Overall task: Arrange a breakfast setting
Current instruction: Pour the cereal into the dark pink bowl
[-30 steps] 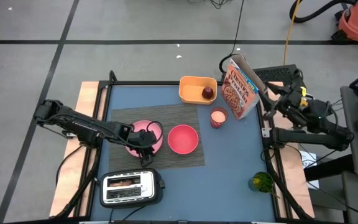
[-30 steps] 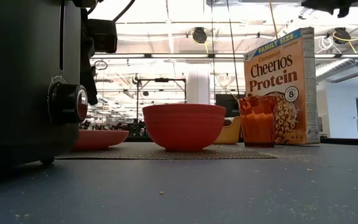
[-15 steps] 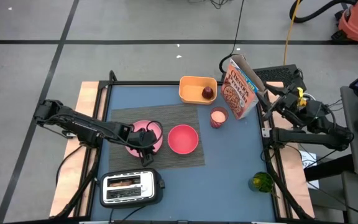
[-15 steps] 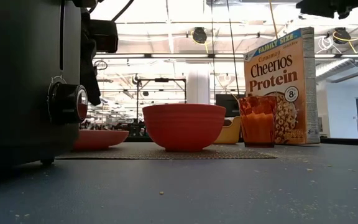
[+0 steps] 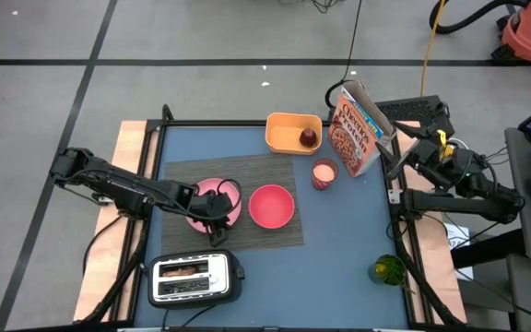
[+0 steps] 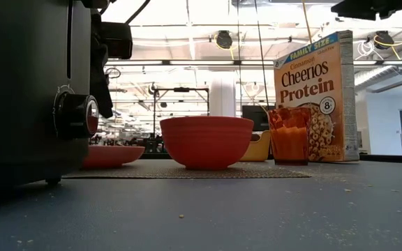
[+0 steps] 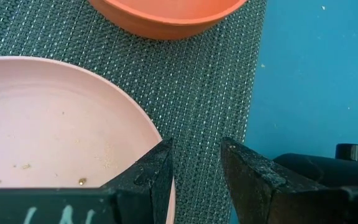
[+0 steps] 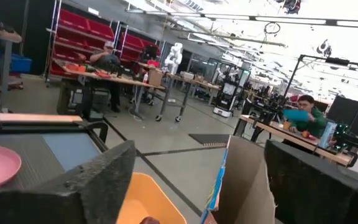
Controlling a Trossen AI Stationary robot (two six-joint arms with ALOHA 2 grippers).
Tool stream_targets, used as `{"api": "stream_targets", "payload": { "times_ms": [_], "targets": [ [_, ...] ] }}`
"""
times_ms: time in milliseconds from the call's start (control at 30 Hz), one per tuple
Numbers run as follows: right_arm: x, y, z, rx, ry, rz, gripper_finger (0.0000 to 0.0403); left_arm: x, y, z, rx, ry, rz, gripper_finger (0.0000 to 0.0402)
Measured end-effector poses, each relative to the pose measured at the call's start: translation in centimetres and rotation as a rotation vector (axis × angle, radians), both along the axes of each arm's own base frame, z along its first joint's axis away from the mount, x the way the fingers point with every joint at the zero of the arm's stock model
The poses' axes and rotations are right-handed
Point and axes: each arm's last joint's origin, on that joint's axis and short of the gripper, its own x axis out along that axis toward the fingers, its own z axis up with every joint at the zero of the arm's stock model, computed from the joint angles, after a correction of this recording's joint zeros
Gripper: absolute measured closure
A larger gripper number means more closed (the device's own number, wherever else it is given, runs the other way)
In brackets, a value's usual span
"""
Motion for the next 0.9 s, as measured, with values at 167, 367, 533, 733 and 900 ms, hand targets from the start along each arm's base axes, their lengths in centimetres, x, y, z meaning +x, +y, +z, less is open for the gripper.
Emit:
{"api": "stream_targets", "payload": {
  "times_ms": [167, 367, 533, 733, 900],
  "targets": [
    [0.0, 0.0, -0.2, -0.016, 0.033, -0.002, 0.0028, 0.0, 0.0, 0.0, -0.003, 0.000, 0.006, 0.0261],
    [-0.1, -0.1, -0.2, -0.036, 0.057, -0.060, 0.0029, 0.0, 0.0, 0.0, -0.002, 0.000, 0.006, 0.0261],
    [-0.4, -0.4, -0.3, 0.052, -0.008, -0.203, 0.0029, 0.0, 0.0, 0.0, -0.002, 0.000, 0.006, 0.0261],
    [0.6, -0.5, -2.2, 0.057, 0.056, -0.203, 0.0030, 0.0, 0.0, 0.0, -0.002, 0.000, 0.006, 0.0261],
    [1.5, -0.7, -4.3, 0.058, 0.123, -0.209, 0.0030, 0.0, 0.0, 0.0, -0.004, 0.001, 0.010, 0.0261]
  ]
}}
